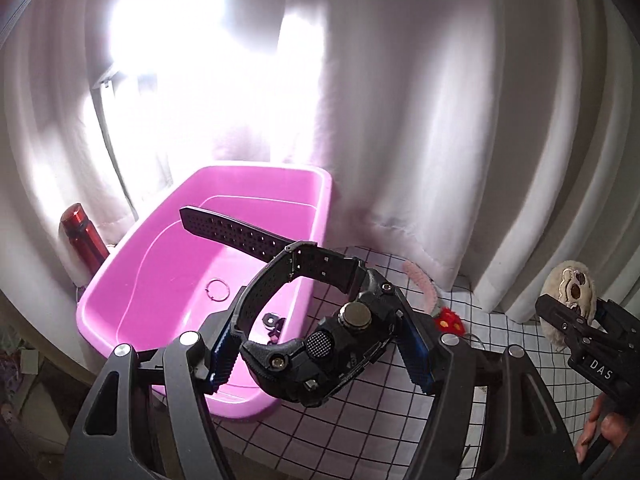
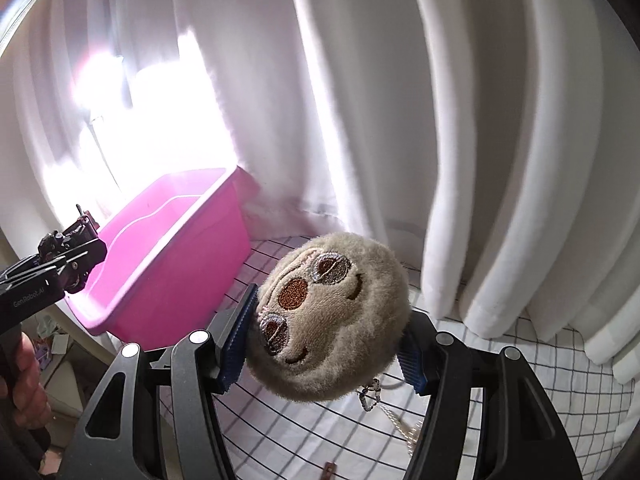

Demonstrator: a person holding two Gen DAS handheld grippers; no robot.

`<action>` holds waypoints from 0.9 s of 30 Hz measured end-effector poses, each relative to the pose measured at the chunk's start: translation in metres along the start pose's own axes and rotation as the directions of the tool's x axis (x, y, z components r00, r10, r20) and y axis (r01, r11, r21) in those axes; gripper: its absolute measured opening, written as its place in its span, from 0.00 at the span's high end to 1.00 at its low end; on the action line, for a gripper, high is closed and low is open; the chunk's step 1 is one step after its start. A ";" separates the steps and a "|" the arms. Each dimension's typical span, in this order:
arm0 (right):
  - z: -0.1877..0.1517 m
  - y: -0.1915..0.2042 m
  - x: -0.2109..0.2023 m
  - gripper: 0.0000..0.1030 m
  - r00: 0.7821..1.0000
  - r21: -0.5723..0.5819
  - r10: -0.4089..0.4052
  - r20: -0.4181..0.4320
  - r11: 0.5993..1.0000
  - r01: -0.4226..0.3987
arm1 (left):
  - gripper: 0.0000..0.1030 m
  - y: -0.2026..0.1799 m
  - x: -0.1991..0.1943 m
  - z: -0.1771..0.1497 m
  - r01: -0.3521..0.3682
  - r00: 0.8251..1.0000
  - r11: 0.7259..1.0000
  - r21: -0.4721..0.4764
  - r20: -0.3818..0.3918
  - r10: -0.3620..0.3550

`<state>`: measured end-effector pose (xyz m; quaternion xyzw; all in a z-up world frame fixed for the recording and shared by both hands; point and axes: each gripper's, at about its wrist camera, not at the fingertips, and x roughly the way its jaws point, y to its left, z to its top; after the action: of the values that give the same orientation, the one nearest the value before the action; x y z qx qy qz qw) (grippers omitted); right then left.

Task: Organize jewelry
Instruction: 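Carry the watch and sloth clip over the pink tub and release both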

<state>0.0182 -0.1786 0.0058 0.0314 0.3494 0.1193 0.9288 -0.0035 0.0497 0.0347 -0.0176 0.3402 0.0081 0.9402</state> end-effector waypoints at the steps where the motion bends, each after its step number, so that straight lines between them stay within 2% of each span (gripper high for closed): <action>1: 0.006 0.012 0.005 0.42 1.000 -0.015 0.022 0.004 1.000 -0.022 | 0.36 0.010 0.001 0.003 -0.015 1.000 1.000 -0.010 0.003 0.015; 6: 0.030 0.069 0.034 0.42 0.992 -0.076 0.127 -0.005 0.989 -0.128 | 0.36 0.055 0.008 0.013 -0.067 0.998 0.996 -0.064 0.006 0.067; 13: 0.056 0.140 0.065 0.42 0.978 -0.183 0.206 -0.022 0.961 -0.206 | 0.36 0.104 0.021 0.017 -0.134 0.991 0.985 -0.107 -0.014 0.133; 18: 0.062 0.176 0.094 0.42 0.972 -0.217 0.222 -0.072 0.948 -0.233 | 0.36 0.128 0.038 0.014 -0.156 0.987 0.980 -0.128 -0.051 0.150; 27: 0.069 0.215 0.148 0.42 0.966 -0.240 0.192 -0.176 0.943 -0.231 | 0.36 0.156 0.076 0.005 -0.175 0.978 0.975 -0.135 -0.139 0.156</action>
<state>0.1281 0.0674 -0.0070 -0.0617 0.3943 0.2651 0.8777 0.0542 0.2057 -0.0146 -0.0588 0.3983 0.1104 0.9087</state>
